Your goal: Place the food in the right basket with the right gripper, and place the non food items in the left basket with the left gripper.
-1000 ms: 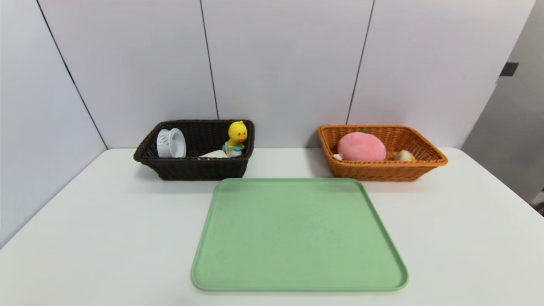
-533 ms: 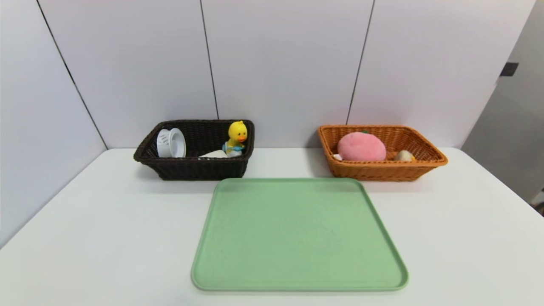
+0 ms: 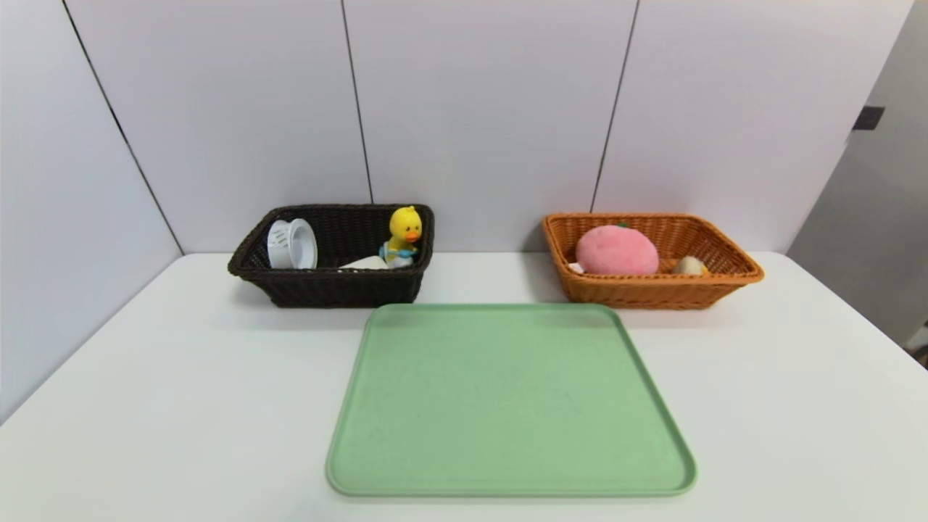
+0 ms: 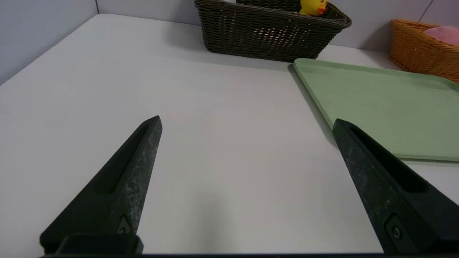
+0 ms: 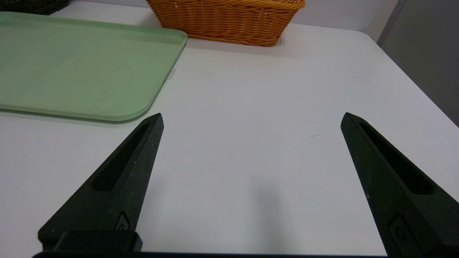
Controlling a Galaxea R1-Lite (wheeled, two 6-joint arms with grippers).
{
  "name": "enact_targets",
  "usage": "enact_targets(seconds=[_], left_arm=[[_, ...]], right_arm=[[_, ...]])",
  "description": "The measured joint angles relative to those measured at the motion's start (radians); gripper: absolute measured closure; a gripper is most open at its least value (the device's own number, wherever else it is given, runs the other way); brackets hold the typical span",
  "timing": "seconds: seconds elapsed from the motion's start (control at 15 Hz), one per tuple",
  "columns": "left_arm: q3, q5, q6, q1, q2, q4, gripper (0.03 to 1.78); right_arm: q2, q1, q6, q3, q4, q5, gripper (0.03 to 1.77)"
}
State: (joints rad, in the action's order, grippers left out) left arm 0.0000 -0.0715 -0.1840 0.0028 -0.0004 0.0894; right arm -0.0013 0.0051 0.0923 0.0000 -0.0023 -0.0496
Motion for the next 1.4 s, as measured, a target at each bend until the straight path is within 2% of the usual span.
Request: enact_targets(seconds=[0.13, 0.27, 0.47, 0.6, 1.07, 1.4], left_arm=[[0.000, 0.000, 0.002, 0.000, 0.000, 0.000, 0.12], [0.000, 0.002, 0.044, 0.000, 0.000, 0.000, 0.12], [0.000, 0.032, 0.201, 0.000, 0.000, -0.010, 0.12], [0.000, 0.049, 0.298, 0.000, 0.000, -0.054, 0.12], [0.000, 0.059, 0.184, 0.000, 0.000, -0.054, 0.12], [0.000, 0.060, 0.177, 0.000, 0.000, -0.053, 0.12]], right_arm=[[0.000, 0.000, 0.000, 0.000, 0.000, 0.000, 0.09], [0.000, 0.000, 0.000, 0.000, 0.000, 0.000, 0.09], [0.000, 0.000, 0.000, 0.000, -0.001, 0.000, 0.09], [0.000, 0.000, 0.000, 0.000, 0.000, 0.000, 0.09], [0.000, 0.000, 0.000, 0.000, 0.000, 0.000, 0.09], [0.000, 0.000, 0.000, 0.000, 0.000, 0.000, 0.09]])
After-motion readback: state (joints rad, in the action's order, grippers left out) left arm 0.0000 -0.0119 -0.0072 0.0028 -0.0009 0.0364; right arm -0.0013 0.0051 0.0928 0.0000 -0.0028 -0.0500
